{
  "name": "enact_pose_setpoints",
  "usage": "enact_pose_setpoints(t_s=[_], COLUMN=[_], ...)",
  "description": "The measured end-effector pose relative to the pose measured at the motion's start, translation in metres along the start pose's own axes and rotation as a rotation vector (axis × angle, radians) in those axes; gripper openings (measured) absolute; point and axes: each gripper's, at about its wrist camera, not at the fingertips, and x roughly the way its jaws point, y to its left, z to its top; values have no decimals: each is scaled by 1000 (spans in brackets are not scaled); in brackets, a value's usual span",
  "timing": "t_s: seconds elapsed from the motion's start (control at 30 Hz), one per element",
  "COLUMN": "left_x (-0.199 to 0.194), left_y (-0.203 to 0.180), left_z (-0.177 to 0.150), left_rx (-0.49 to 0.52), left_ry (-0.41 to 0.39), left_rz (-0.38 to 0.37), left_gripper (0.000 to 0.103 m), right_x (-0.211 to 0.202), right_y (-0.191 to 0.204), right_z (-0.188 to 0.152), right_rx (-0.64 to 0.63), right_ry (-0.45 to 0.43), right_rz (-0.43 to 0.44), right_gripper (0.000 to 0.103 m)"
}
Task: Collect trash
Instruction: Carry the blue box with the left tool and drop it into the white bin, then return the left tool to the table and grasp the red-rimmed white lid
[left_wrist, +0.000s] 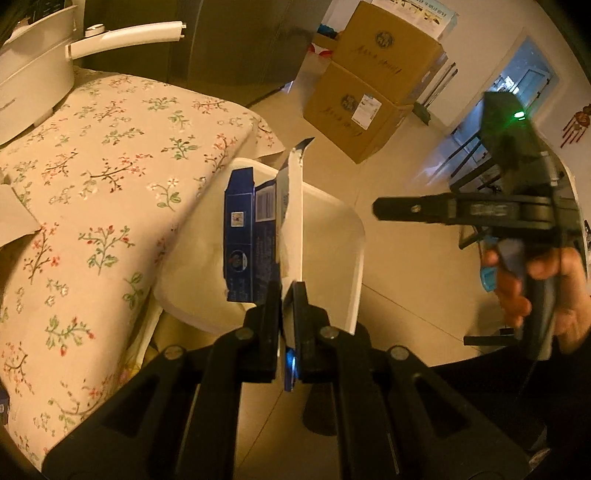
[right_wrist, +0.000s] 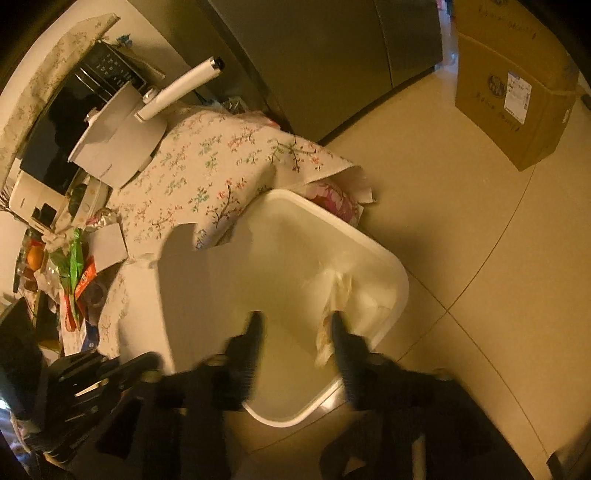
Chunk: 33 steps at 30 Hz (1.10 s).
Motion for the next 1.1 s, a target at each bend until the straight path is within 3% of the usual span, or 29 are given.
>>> enact_pose_setpoints(t_s=[0.17, 0.33, 0.43, 0.7, 1.1], left_x=[4, -4, -9, -29, -83], left_y=[1, 6, 13, 26, 66], left_z=[1, 3, 3, -3, -27], left_rx=[7, -6, -22, -46, -105], left_ry=[-13, -37, -43, -62, -96], left_rz=[42, 90, 97, 154, 277], left_gripper=[9, 49, 53, 78, 85], right_x=[-7, -3, -3, -2, -1], right_y=[3, 2, 5, 21, 63], right_z=[0, -1, 0, 1, 4], right_rx=[-19, -25, -28, -67, -140], right_ry=[-27, -13, -14, -26, -51], right_rz=[-30, -48, -48, -58, -35], right_gripper=[57, 59, 59, 64, 74])
